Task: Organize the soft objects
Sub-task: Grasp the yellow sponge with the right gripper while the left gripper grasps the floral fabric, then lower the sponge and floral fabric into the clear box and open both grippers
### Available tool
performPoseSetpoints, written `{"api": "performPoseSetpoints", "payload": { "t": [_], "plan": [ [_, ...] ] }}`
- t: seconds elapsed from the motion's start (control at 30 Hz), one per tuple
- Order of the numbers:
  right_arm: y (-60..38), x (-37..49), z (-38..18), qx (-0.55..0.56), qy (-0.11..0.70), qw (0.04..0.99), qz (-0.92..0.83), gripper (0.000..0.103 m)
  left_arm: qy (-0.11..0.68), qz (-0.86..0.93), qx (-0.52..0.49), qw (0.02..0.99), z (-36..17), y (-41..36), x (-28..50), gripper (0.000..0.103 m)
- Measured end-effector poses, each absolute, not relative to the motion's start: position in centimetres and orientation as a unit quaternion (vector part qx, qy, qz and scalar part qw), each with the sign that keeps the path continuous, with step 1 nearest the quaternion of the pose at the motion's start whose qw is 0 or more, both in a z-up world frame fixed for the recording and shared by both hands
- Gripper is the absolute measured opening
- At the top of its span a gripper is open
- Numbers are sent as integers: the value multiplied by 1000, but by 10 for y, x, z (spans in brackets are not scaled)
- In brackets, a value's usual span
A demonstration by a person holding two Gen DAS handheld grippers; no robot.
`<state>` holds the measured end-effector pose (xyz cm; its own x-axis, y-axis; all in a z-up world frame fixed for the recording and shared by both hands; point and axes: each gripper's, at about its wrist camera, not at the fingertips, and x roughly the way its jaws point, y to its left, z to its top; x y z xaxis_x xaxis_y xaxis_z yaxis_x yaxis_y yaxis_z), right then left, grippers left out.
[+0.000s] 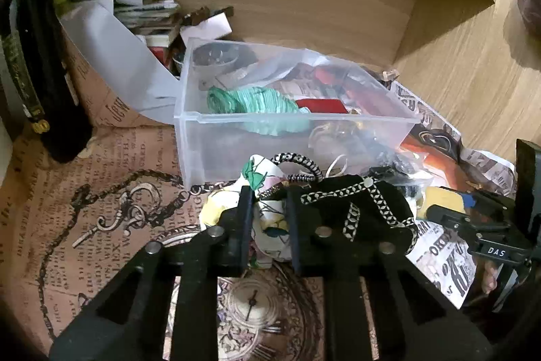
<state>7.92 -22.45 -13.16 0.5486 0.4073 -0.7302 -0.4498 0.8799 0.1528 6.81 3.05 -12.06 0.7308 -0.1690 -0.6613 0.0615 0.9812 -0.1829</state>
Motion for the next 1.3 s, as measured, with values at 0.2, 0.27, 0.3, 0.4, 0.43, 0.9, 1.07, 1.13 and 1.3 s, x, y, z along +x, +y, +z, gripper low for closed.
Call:
{"api": "performPoseSetpoints", "payload": {
  "t": [0.2, 0.27, 0.3, 0.4, 0.43, 0.9, 1.07, 1.13, 1.3],
  "plan": [
    [-226, 77, -119, -16, 387, 889, 245, 43, 334, -54, -74, 938, -101, 36, 54, 17],
    [-228, 77, -111, -13, 373, 896, 242, 43, 324, -51, -73, 942, -93, 37, 51, 17],
    [-228, 77, -107, -12, 366, 899, 241, 43, 318, -50, -72, 944, -89, 38, 49, 17],
    [-229, 78, -95, -8, 346, 907, 239, 43, 301, -47, -71, 950, -77, 41, 46, 17],
    [-229, 79, -90, -6, 338, 910, 240, 43, 295, -45, -69, 952, -73, 42, 45, 17],
    [-202, 109, -31, -14, 243, 934, 262, 43, 224, -29, -52, 973, -20, 46, 66, 17],
    [-187, 127, -26, -21, 243, 930, 274, 43, 227, -23, -46, 973, -18, 48, 88, 17],
    [-181, 135, -27, -25, 249, 927, 279, 43, 232, -21, -45, 971, -21, 49, 98, 17],
    [-162, 155, -38, -44, 273, 916, 290, 43, 257, -20, -42, 965, -32, 48, 122, 17]
  ]
}}
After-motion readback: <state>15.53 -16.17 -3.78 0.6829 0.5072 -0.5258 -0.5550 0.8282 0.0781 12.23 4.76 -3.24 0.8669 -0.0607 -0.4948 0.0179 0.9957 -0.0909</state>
